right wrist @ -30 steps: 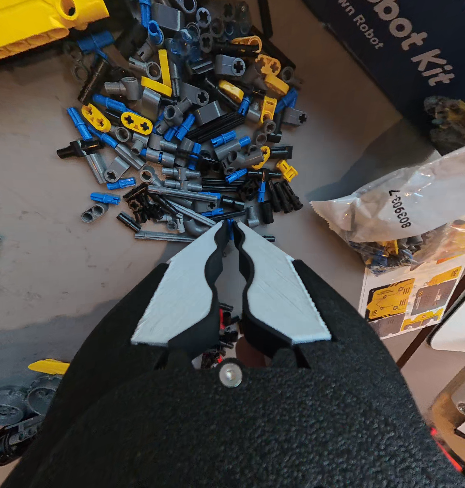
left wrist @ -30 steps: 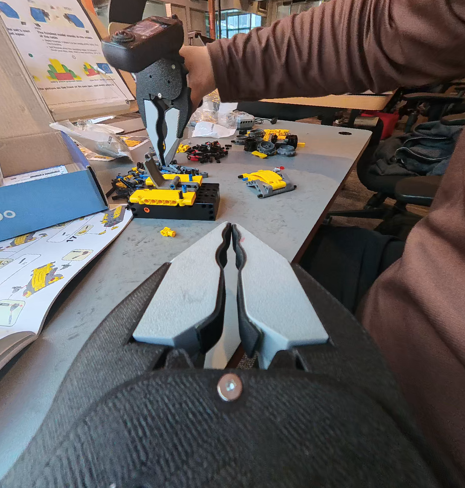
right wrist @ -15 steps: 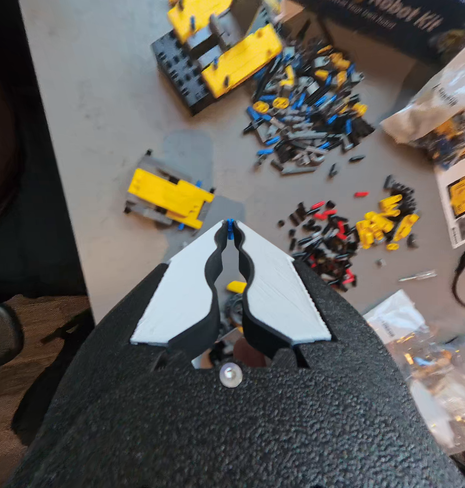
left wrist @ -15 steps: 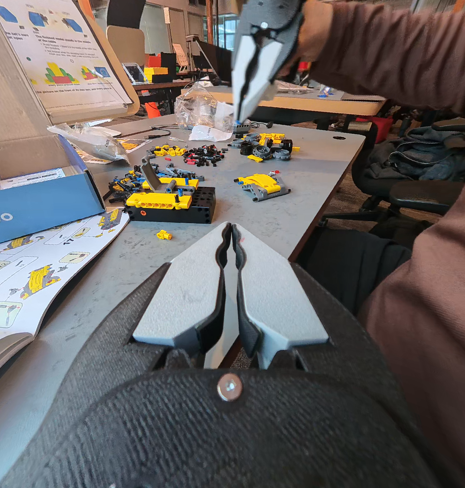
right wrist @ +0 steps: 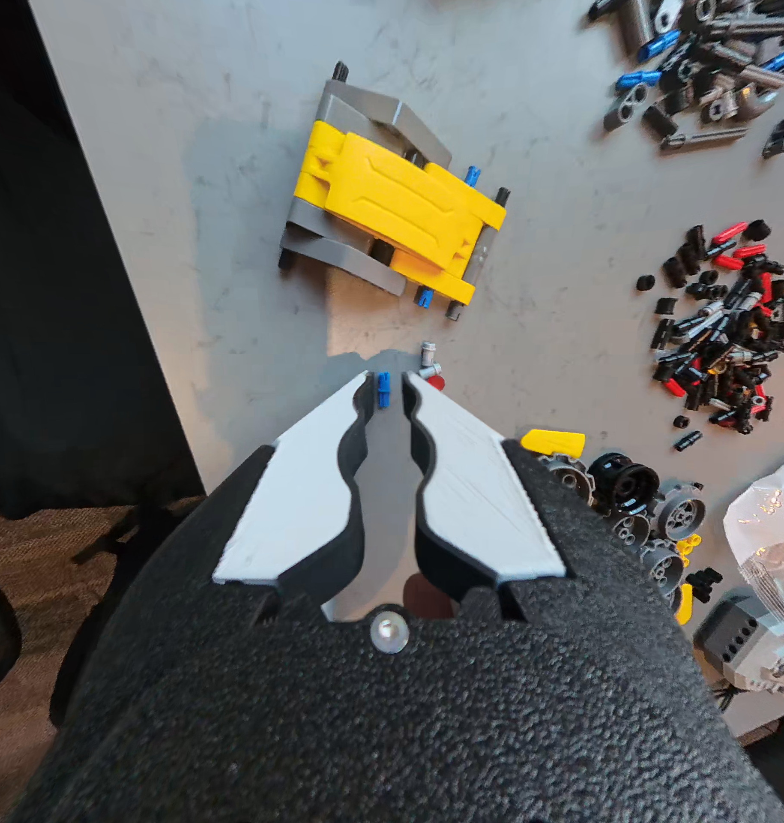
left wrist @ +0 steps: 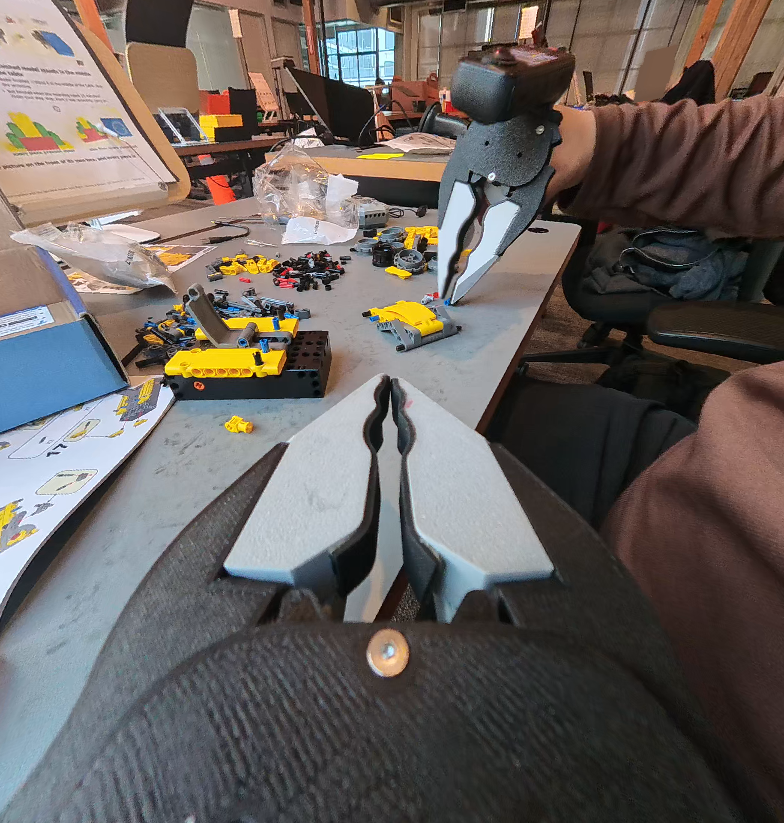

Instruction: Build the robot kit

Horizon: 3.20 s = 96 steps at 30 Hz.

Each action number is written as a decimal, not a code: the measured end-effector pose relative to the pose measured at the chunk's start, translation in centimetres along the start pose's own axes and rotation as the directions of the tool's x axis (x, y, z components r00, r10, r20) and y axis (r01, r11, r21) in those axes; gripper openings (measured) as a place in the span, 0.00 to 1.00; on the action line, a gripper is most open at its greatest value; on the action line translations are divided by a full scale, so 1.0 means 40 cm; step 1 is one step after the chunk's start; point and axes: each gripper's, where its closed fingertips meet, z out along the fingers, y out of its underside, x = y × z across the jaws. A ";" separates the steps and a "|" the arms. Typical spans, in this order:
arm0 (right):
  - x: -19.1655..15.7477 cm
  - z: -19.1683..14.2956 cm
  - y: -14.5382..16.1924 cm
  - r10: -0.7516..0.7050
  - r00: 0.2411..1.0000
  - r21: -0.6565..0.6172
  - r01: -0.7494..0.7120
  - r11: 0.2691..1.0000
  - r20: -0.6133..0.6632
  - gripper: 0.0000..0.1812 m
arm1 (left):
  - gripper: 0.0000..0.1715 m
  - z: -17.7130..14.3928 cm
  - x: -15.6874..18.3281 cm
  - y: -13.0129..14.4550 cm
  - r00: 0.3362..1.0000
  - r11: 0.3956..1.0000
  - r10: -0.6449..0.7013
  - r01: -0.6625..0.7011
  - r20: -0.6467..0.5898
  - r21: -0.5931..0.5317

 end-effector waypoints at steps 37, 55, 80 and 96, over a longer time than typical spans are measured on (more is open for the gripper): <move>0.258 0.136 -0.269 -0.007 0.992 0.071 -0.002 0.997 0.125 0.09 | 0.00 -0.063 -0.042 0.003 0.995 0.997 -0.079 0.077 0.061 0.031; 0.243 0.122 -0.265 -0.017 0.989 0.097 0.002 0.995 0.150 0.04 | 0.00 -0.048 -0.032 0.006 0.996 0.997 -0.074 0.073 0.040 0.018; 0.022 -0.015 -0.009 0.149 0.981 0.133 -0.165 0.977 0.124 0.05 | 0.00 -0.011 0.008 0.008 0.999 0.999 -0.034 0.034 -0.014 -0.010; 0.001 -0.103 -0.015 0.309 0.945 0.398 -0.324 0.858 0.105 0.08 | 0.00 -0.016 0.007 0.016 1.000 0.999 -0.021 0.021 0.004 -0.028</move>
